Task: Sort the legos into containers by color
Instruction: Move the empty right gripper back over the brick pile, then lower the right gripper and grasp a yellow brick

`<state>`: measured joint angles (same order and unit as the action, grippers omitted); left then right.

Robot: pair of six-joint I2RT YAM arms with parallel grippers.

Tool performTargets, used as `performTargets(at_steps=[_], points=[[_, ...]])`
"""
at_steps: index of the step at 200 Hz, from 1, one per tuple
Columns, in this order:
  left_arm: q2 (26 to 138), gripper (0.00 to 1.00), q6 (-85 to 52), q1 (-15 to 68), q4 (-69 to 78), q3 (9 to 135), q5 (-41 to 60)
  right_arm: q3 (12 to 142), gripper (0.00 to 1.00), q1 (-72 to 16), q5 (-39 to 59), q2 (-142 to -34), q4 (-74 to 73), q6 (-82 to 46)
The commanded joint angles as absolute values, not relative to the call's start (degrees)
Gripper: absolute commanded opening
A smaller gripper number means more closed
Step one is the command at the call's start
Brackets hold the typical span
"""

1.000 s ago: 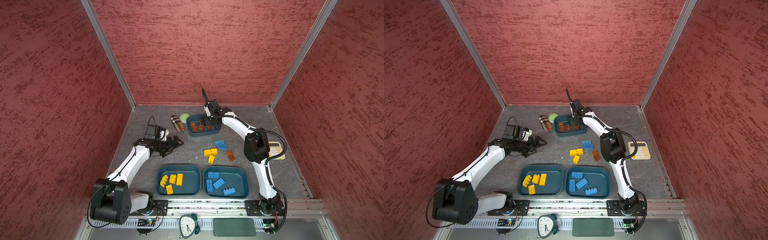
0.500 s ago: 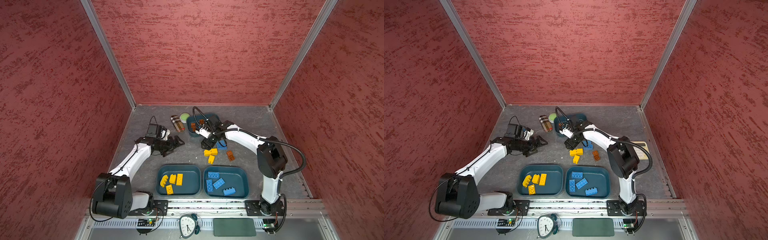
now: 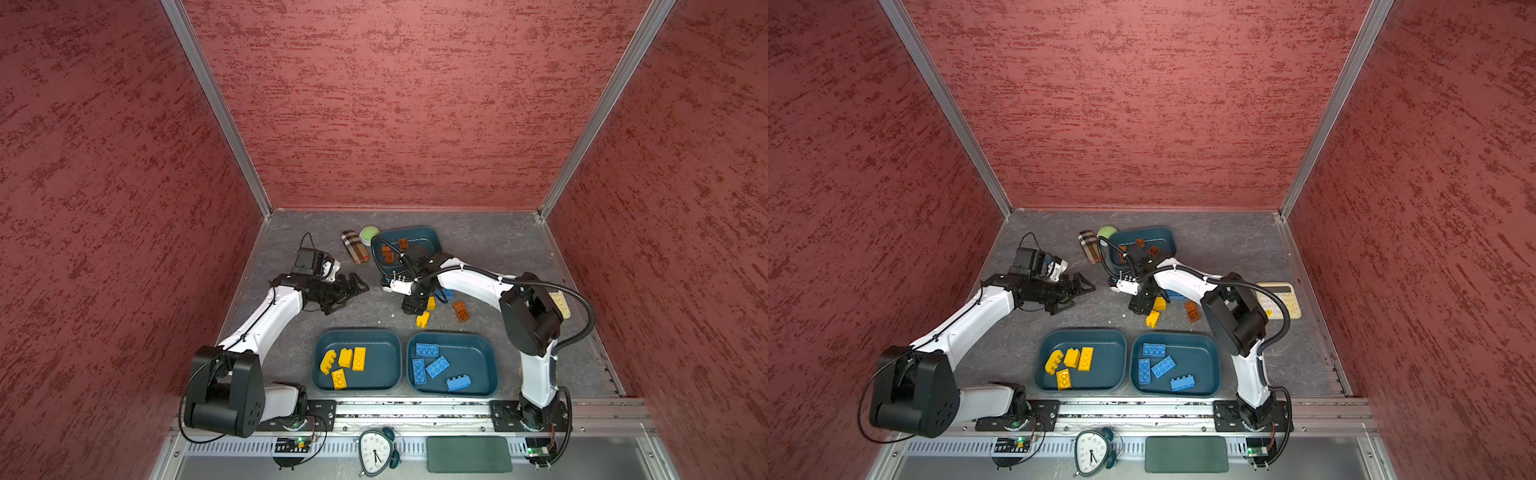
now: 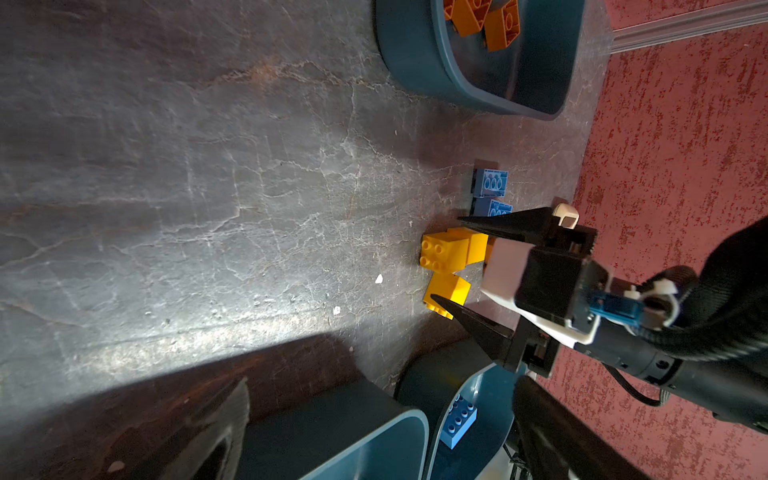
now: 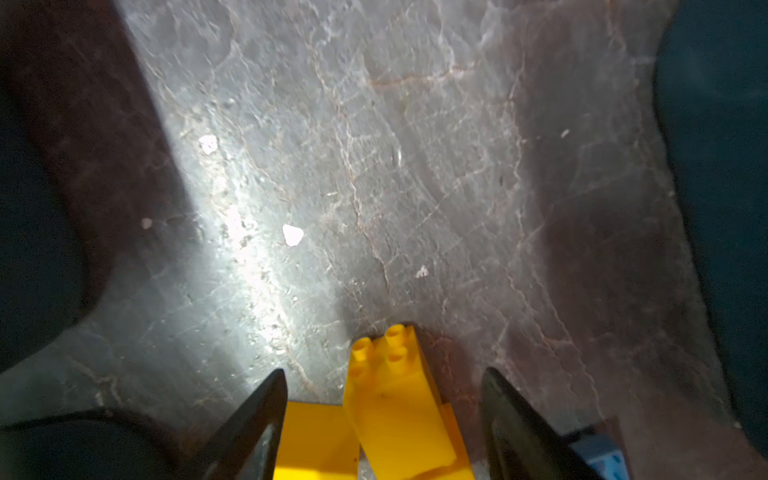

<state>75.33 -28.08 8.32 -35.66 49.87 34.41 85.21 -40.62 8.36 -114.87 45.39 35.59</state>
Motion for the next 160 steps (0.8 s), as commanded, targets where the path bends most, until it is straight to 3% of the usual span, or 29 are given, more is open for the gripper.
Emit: performTargets(at_steps=[1, 87, 138, 160], points=[[74.5, 0.99, -26.9, 8.4, -36.2, 50.6, 33.9, 85.4, 0.72, -40.5, 5.9, -115.9, 46.3, 39.1], [74.4, 0.99, -27.1, 9.0, -36.2, 50.3, 34.0, 86.7, 0.55, -40.5, 3.5, -118.2, 47.3, 40.6], [74.3, 0.99, -27.3, 9.0, -36.5, 50.7, 34.0, 89.1, 0.34, -40.4, 5.6, -117.1, 47.4, 39.4], [74.5, 0.99, -27.0, 9.0, -36.6, 51.0, 34.1, 89.8, 0.31, -40.0, 6.5, -116.1, 46.2, 38.7]])
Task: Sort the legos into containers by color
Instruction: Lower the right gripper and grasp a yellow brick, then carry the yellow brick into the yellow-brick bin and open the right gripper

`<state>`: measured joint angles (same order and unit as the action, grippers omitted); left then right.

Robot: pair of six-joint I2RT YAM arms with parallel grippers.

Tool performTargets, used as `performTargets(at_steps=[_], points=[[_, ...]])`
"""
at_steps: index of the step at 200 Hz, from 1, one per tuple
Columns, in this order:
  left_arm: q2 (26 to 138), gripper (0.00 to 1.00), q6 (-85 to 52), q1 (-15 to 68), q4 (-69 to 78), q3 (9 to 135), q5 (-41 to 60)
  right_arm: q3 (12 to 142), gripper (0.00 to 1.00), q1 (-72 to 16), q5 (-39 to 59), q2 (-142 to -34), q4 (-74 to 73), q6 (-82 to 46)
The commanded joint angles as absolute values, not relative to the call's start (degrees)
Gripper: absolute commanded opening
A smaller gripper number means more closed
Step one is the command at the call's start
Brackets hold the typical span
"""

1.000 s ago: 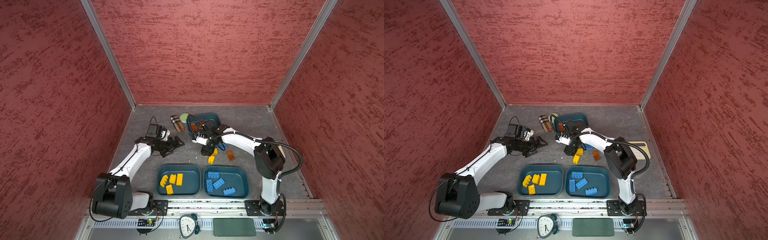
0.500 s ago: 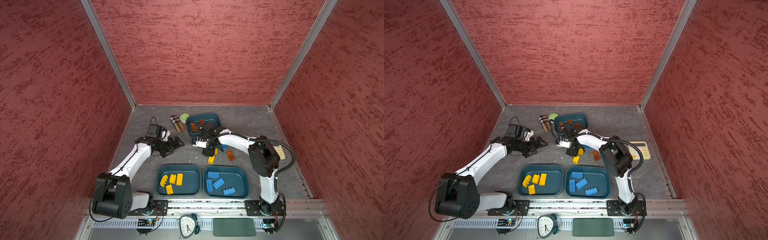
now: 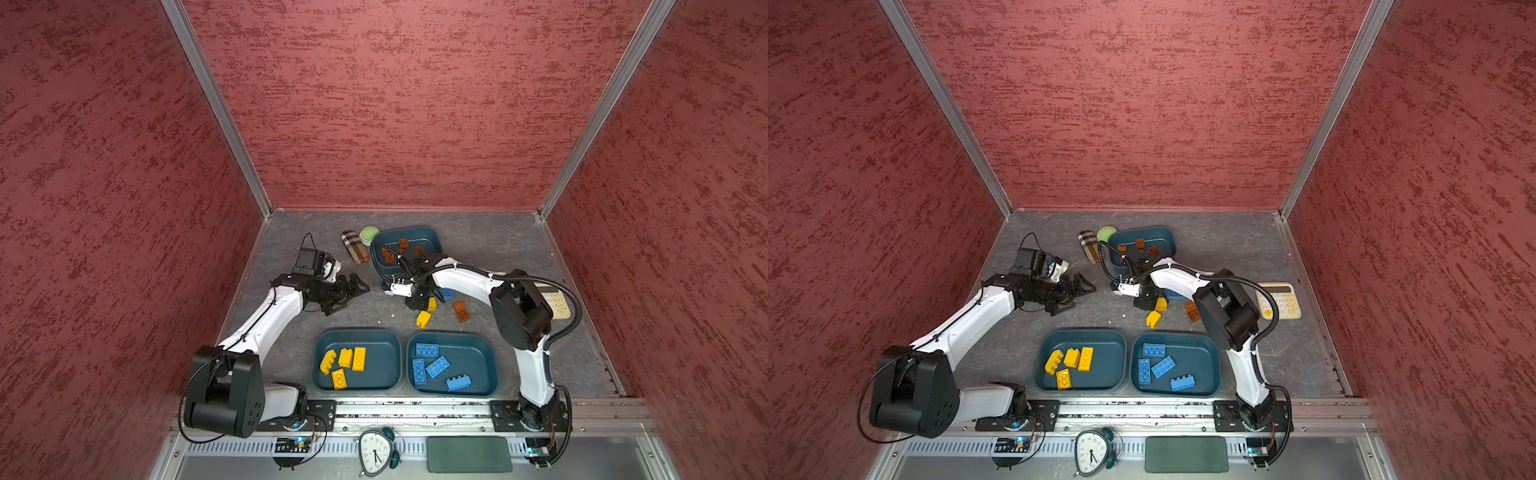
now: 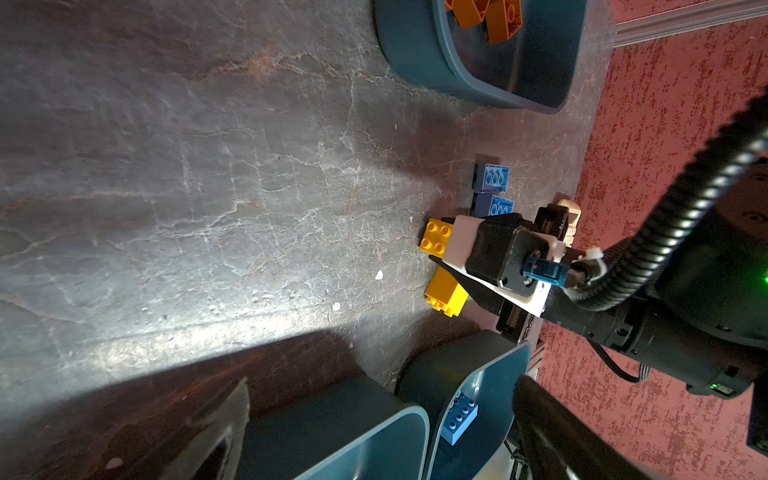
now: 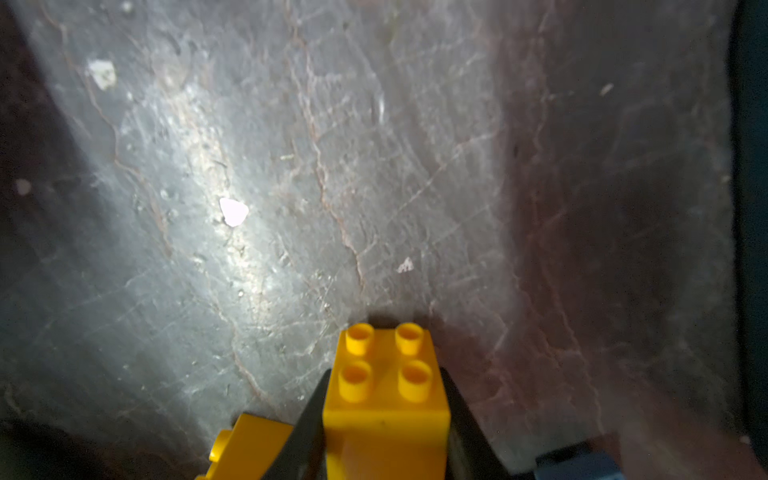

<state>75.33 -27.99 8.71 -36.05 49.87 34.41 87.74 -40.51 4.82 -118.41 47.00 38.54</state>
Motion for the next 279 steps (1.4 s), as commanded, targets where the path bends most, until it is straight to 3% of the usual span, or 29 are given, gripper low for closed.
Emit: performTargets(at_steps=[1, 49, 112, 200, 216, 248, 279], points=[[74.5, 0.99, -27.0, 9.0, -36.6, 51.0, 34.1, 89.9, 0.31, -40.0, 6.6, -116.1, 46.1, 38.6], [74.1, 0.99, -24.4, 7.1, -39.8, 52.6, 32.0, 92.9, 0.30, -39.7, 17.0, -113.3, 45.4, 36.4], [73.5, 0.99, -22.3, 1.5, -43.2, 53.2, 31.6, 86.2, 0.32, -47.7, 24.1, -105.2, 40.2, 33.9], [72.4, 0.99, -22.3, -1.1, -43.2, 51.1, 31.7, 81.1, 0.34, -61.2, 22.3, -107.3, 37.1, 29.7], [72.3, 0.99, -22.4, -1.1, -42.9, 50.6, 31.8, 81.9, 0.39, -61.8, 20.3, -108.7, 37.5, 30.2], [72.0, 0.99, -22.5, -1.2, -42.5, 49.8, 32.0, 82.9, 0.58, -62.1, 18.4, -109.8, 38.4, 31.0], [71.8, 0.99, -22.6, -1.2, -42.7, 49.7, 32.4, 83.3, 0.63, -60.5, 20.4, -107.0, 37.9, 29.5]])
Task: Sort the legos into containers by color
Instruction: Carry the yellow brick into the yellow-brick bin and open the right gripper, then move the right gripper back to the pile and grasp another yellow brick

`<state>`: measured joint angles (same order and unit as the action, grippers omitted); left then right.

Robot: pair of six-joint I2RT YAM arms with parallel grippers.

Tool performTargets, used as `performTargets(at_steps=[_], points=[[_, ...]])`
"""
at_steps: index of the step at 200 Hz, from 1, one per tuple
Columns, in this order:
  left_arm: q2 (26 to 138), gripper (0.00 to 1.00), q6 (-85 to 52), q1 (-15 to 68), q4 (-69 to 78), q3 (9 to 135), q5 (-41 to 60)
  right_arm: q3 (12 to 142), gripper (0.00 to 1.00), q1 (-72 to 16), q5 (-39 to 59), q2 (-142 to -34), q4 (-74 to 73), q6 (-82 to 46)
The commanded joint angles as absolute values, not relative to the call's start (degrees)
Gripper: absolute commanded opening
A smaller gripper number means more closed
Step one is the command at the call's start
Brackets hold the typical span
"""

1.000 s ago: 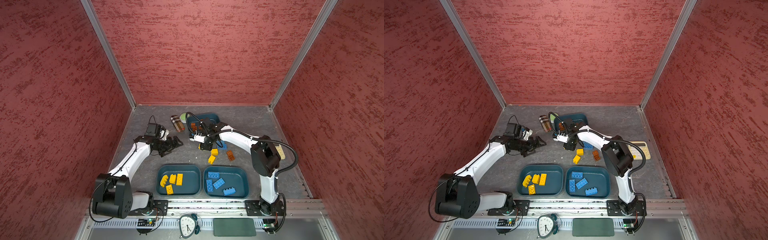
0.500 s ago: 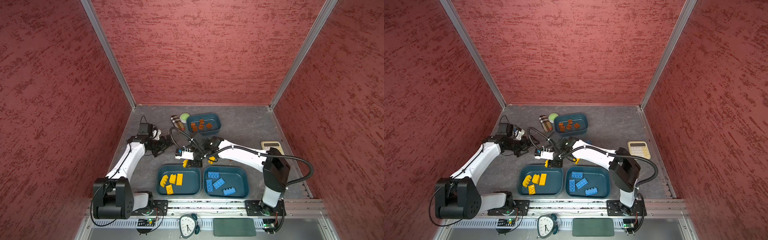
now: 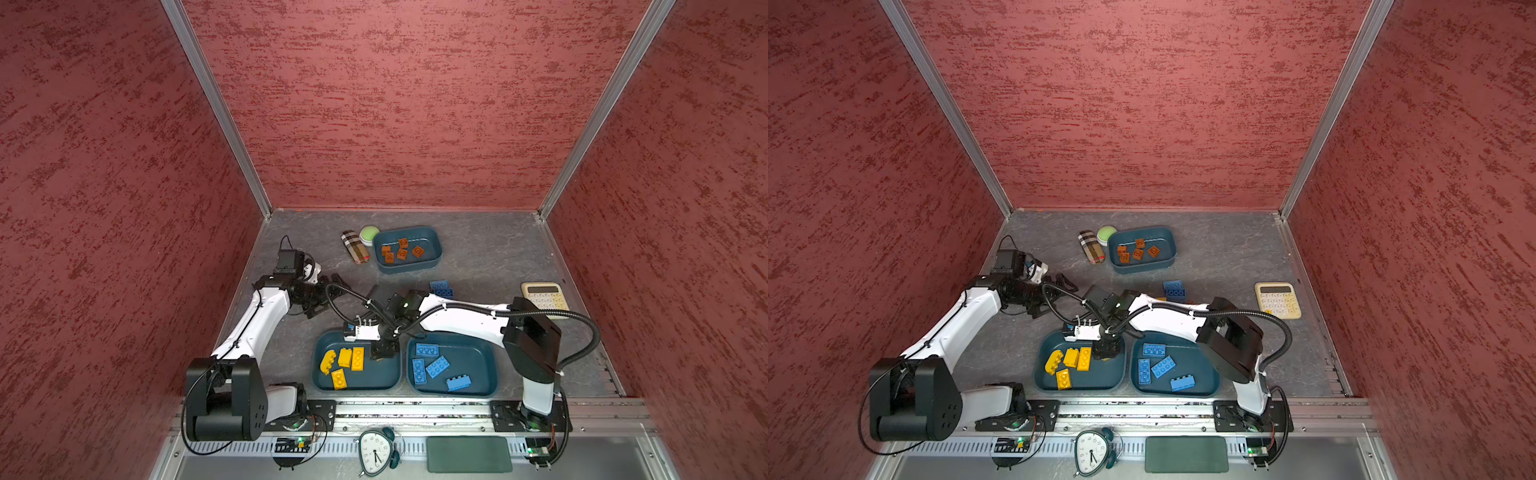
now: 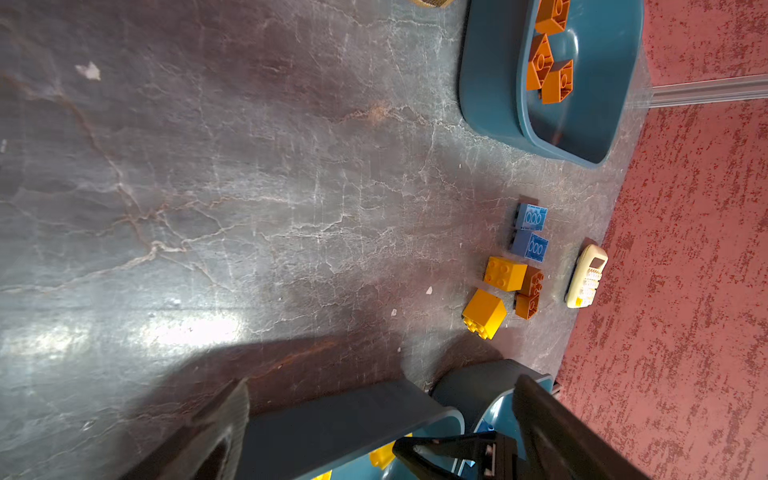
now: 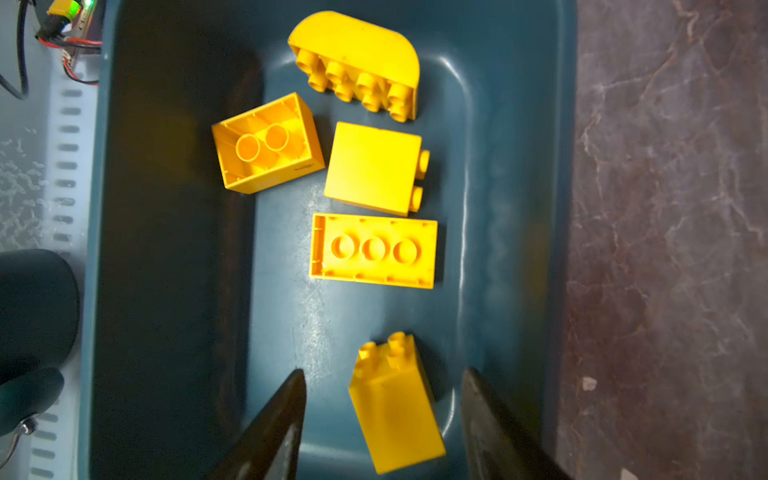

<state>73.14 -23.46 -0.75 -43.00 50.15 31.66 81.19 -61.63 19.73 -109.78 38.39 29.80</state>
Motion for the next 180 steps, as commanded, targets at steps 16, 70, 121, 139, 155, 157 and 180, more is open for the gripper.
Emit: performTargets(at_steps=[16, 70, 121, 139, 155, 157, 180], points=[[71.8, 0.99, -22.8, -1.1, -42.5, 49.7, 32.8, 82.4, 0.65, -58.2, 20.9, -104.1, 37.3, 28.2], [72.9, 0.99, -23.6, -0.1, -41.3, 49.8, 33.9, 78.5, 0.69, -46.2, 9.9, -98.7, 42.1, 28.0], [73.6, 0.99, -23.7, 0.8, -41.2, 50.2, 33.7, 74.8, 0.69, -36.1, 3.6, -98.8, 42.4, 32.7], [73.5, 0.99, -23.6, 1.0, -41.5, 50.3, 33.5, 73.6, 0.68, -34.7, 1.4, -100.1, 42.5, 36.5], [73.5, 0.99, -23.4, 1.1, -41.8, 50.4, 33.2, 72.3, 0.68, -34.1, -1.2, -100.5, 40.9, 38.5], [73.5, 0.99, -23.3, 1.1, -41.9, 50.4, 33.1, 72.2, 0.68, -34.1, -1.3, -100.6, 40.8, 38.7], [73.6, 0.99, -23.3, 1.2, -41.8, 50.5, 33.0, 71.7, 0.68, -34.0, -1.3, -101.9, 39.6, 40.7]])
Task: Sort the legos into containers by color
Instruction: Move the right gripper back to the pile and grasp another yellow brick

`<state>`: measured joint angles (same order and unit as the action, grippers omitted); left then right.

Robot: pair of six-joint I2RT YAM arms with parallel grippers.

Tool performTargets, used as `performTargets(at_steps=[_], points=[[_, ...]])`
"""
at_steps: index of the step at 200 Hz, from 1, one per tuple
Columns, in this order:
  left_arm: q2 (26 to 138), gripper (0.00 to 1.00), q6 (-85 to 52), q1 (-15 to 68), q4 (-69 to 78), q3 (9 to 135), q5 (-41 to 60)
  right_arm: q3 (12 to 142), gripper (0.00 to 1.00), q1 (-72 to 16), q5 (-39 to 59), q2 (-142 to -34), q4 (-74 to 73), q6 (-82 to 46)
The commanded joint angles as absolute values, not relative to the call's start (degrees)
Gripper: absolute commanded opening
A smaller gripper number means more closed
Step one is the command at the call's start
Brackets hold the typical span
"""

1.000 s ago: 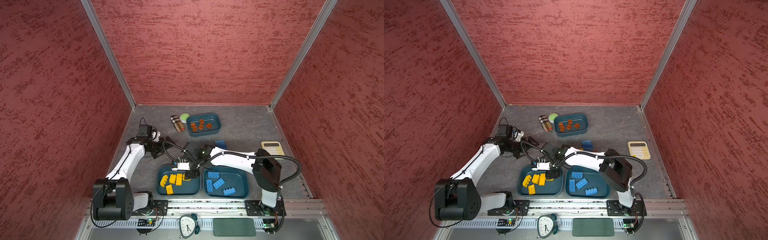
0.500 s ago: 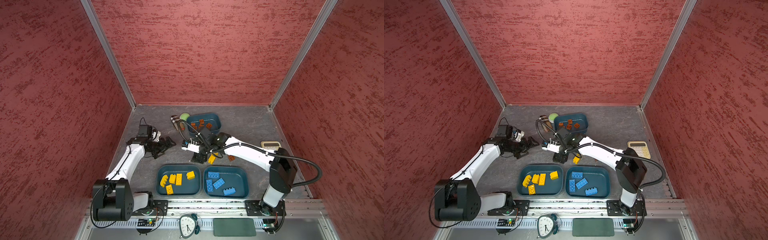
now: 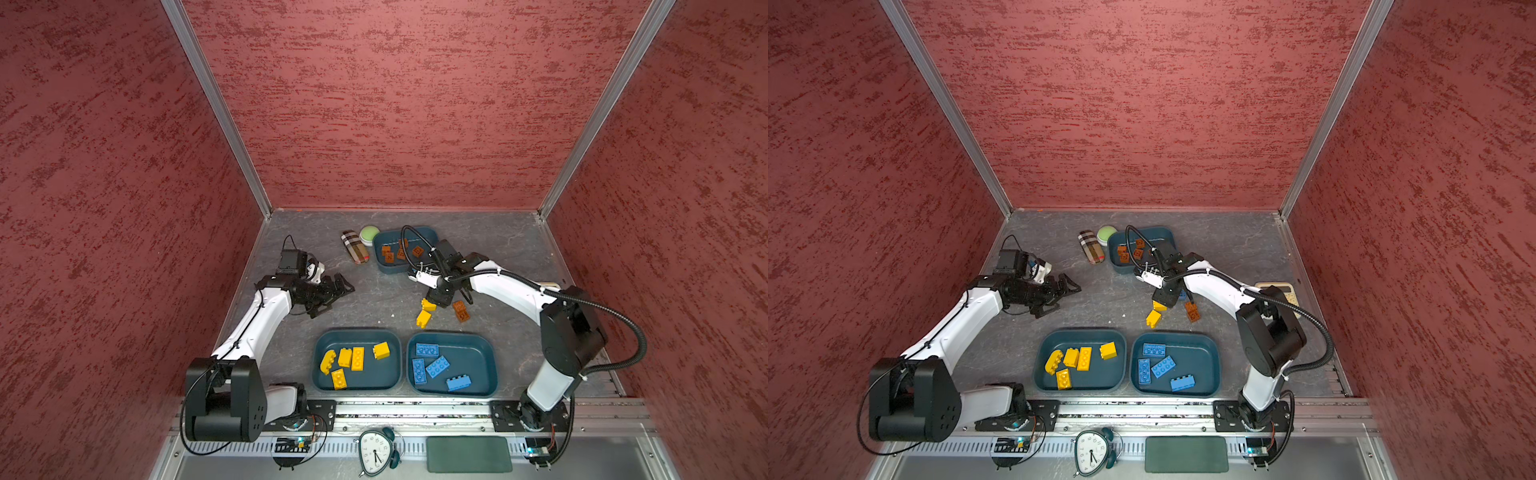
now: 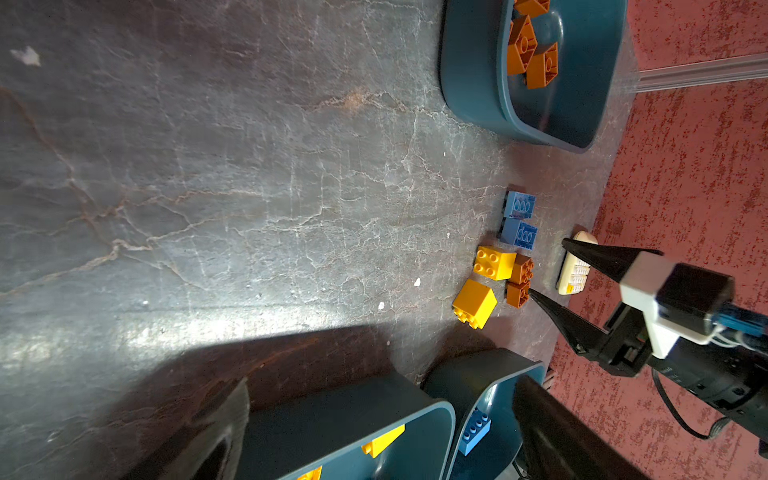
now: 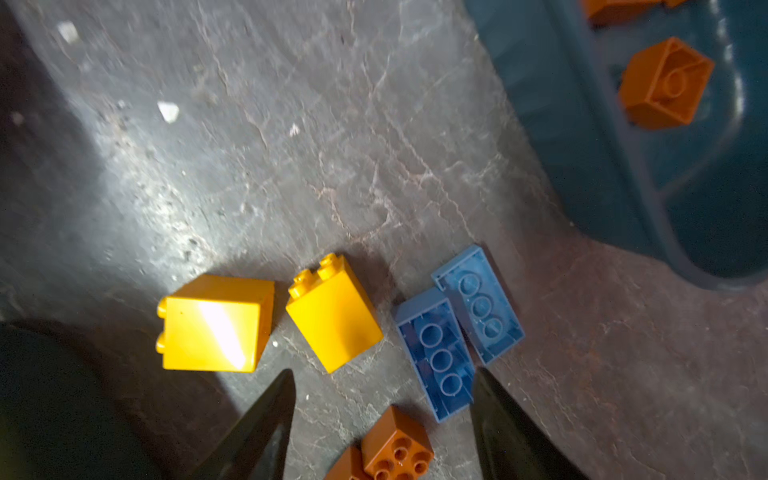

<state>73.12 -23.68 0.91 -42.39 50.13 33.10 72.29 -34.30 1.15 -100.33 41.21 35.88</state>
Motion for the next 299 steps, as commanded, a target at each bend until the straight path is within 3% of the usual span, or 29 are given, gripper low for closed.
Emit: performTargets(at_steps=[1, 130, 241, 265, 299], points=[[73.6, 0.99, -23.3, 1.3, -41.8, 50.5, 33.0, 71.7, 0.68, -34.0, -1.3, -102.0, 39.6, 40.9], [75.0, 0.99, -22.8, 2.0, -42.5, 51.5, 32.6, 73.7, 0.64, -34.1, 5.3, -108.2, 39.3, 44.5], [75.3, 0.99, -22.6, 2.6, -42.8, 51.3, 31.8, 77.6, 0.31, -34.4, 8.8, -111.6, 41.0, 42.8], [75.3, 0.99, -22.6, 2.7, -42.8, 51.4, 31.7, 78.8, 0.26, -34.4, 10.6, -110.3, 42.1, 41.6], [75.7, 0.99, -22.6, 2.6, -42.6, 51.6, 31.7, 78.6, 0.26, -34.5, 14.3, -106.6, 41.0, 39.3]])
